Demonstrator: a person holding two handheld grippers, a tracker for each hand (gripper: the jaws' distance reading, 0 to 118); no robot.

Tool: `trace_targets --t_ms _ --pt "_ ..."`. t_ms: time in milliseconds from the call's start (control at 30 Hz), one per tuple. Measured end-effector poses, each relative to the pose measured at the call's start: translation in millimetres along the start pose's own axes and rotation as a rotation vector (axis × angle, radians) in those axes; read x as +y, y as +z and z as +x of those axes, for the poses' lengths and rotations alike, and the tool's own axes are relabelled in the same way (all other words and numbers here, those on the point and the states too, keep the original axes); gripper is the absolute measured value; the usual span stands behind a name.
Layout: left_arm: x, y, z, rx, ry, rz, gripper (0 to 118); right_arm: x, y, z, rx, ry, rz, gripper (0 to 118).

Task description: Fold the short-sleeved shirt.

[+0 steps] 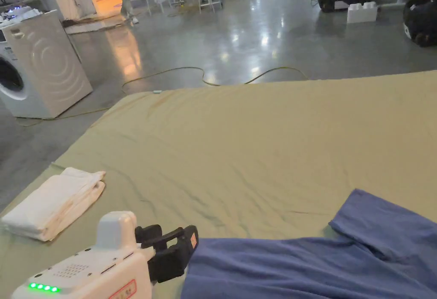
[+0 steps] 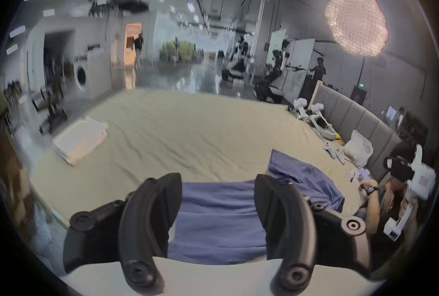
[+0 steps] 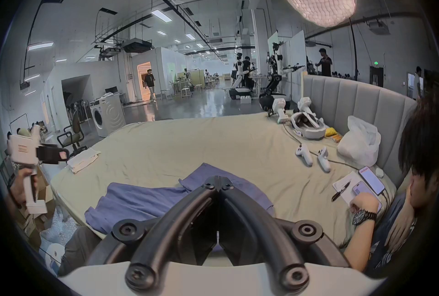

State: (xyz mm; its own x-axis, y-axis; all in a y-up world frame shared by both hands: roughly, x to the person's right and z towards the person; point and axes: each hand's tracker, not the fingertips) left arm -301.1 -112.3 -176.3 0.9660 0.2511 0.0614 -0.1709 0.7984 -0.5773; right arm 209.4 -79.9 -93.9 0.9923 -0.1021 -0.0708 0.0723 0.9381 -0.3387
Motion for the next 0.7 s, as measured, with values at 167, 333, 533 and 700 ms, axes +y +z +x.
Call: trace_targets --t_ms 167,333,533,700 --pt "-0.3 -118.9 -39.1 0.103 0.024 -0.216 70 -15.0 -13.6 7.6 -0.041 0.015 -0.08 0" --pt "-18.0 -201.4 -64.2 0.179 0.116 -0.401 70 -24.2 -26.1 16.9 -0.061 0.007 -0.156 0" --pt "-29.3 -230.8 -48.8 0.279 0.018 -0.452 33 -34.0 -39.2 23.6 -0.079 0.008 -0.224 0" --pt "-31.4 -234.8 -43.0 0.287 0.029 -0.452 16 -35.0 -54.3 20.1 -0.05 0.007 -0.248 0"
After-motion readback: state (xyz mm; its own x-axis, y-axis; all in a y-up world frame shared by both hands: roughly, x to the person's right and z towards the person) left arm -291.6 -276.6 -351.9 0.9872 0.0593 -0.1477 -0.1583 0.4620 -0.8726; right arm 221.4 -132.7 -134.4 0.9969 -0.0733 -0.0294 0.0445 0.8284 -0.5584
